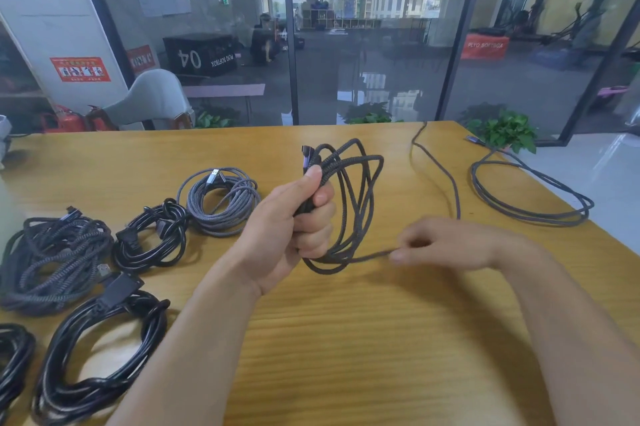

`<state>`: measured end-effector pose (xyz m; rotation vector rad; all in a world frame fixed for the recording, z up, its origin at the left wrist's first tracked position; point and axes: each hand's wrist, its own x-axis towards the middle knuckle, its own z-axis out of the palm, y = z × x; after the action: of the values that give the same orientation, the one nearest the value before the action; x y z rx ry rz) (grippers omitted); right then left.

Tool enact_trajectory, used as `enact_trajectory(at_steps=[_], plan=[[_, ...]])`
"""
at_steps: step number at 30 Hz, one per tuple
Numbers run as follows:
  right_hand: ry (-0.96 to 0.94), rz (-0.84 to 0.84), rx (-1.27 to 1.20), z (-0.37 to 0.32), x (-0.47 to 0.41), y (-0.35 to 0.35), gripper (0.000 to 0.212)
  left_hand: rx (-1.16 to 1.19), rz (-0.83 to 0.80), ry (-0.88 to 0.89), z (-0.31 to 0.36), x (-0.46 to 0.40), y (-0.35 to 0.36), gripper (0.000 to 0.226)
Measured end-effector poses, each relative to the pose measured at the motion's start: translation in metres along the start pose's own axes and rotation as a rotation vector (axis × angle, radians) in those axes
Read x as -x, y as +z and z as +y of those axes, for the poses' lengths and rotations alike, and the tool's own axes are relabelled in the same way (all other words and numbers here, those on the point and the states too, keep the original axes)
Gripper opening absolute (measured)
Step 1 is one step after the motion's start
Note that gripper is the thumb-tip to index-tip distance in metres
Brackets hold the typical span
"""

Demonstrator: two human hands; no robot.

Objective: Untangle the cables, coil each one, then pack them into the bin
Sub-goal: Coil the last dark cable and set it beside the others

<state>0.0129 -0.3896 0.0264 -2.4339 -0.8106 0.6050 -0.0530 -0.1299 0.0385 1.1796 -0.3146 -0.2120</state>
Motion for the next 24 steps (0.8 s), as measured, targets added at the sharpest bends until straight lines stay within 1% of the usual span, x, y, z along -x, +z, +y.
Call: enact_trajectory(at_steps=[2, 3, 4, 6, 7, 8, 10, 11, 12, 13, 15, 17, 18, 20, 22, 24], plan=[[0.1, 0.116, -0.112, 0.025, 0.019, -0.019, 0.032, -0.026, -0.026, -0.018, 0.002, 0.001, -0.003, 0.037], [0.149, 0.163, -0.154, 0.036, 0.026, -0.024, 0.035, -0.04, -0.04, -0.029, 0.003, 0.001, -0.004, 0.038], [0.204, 0.208, -0.159, 0.044, 0.03, -0.027, 0.037, -0.053, -0.053, -0.041, 0.003, 0.002, -0.005, 0.037], [0.29, 0.332, -0.07, 0.051, 0.028, -0.028, 0.038, -0.091, -0.085, -0.068, 0.001, 0.002, -0.005, 0.036], [0.327, 0.445, 0.01, 0.05, 0.023, -0.028, 0.042, -0.114, -0.103, -0.082, -0.001, 0.001, -0.004, 0.036], [0.37, 0.611, 0.091, 0.046, 0.017, -0.029, 0.049, -0.132, -0.117, -0.093, -0.004, -0.001, -0.001, 0.035], [0.416, 1.012, 0.233, 0.031, 0.007, -0.028, 0.062, -0.154, -0.137, -0.106, -0.009, -0.003, 0.005, 0.035], [0.399, 1.149, 0.277, 0.022, 0.003, -0.025, 0.063, -0.172, -0.14, -0.112, -0.012, -0.003, 0.008, 0.035], [0.352, 1.219, 0.257, 0.012, 0.001, -0.02, 0.058, -0.201, -0.14, -0.118, -0.015, -0.004, 0.01, 0.035], [0.294, 1.226, 0.16, 0.006, -0.004, -0.014, 0.049, -0.241, -0.134, -0.12, -0.018, -0.004, 0.012, 0.035], [0.177, 1.118, -0.184, 0.0, -0.01, -0.007, 0.032, -0.345, -0.087, -0.107, -0.023, -0.004, 0.013, 0.037], [0.126, 0.972, -0.541, -0.005, -0.012, -0.004, 0.031, -0.432, -0.003, -0.082, -0.025, -0.007, 0.015, 0.039], [0.106, 0.911, -0.67, -0.007, -0.012, -0.004, 0.031, -0.451, 0.038, -0.071, -0.026, -0.008, 0.016, 0.038], [0.059, 0.842, -0.766, -0.01, -0.014, -0.002, 0.027, -0.477, 0.097, -0.049, -0.026, -0.009, 0.017, 0.037], [-0.01, 0.859, -0.811, -0.013, -0.017, 0.002, 0.017, -0.523, 0.13, -0.029, -0.028, -0.01, 0.018, 0.037], [-0.088, 0.885, -0.871, -0.018, -0.02, 0.009, 0.022, -0.576, 0.151, -0.004, -0.03, -0.011, 0.019, 0.038]])
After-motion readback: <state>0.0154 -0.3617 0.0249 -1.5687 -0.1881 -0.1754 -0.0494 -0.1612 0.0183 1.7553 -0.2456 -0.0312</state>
